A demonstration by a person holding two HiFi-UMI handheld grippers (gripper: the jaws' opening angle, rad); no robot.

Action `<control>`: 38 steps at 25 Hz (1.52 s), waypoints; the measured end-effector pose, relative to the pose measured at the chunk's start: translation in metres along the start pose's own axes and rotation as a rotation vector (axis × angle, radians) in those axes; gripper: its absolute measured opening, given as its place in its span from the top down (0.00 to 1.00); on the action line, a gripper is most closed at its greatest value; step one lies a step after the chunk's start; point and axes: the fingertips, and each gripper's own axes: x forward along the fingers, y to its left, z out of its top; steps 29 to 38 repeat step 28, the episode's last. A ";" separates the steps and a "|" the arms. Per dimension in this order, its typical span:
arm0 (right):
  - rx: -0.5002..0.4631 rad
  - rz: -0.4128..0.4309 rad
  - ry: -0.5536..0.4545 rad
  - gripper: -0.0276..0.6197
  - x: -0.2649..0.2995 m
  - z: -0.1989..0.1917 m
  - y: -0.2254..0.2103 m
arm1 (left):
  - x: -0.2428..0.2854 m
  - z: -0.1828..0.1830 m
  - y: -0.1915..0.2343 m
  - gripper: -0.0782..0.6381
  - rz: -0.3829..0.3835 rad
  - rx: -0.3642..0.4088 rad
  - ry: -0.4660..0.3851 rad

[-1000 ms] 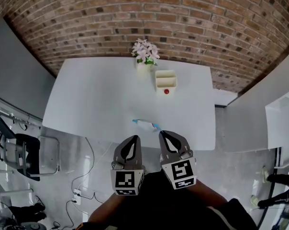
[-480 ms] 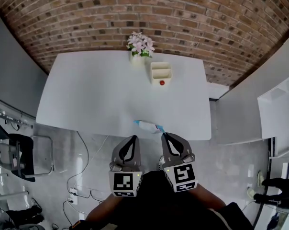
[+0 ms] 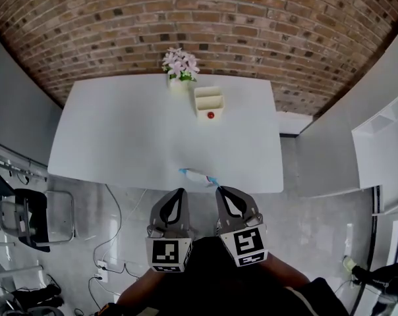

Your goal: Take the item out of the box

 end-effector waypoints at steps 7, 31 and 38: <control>-0.027 0.013 0.011 0.95 0.000 -0.008 -0.002 | 0.001 0.001 -0.003 0.88 0.017 0.010 -0.006; -0.021 0.007 0.019 0.96 0.005 -0.007 0.003 | -0.003 -0.005 0.006 0.88 0.015 -0.005 0.009; -0.021 0.007 0.019 0.96 0.005 -0.007 0.003 | -0.003 -0.005 0.006 0.88 0.015 -0.005 0.009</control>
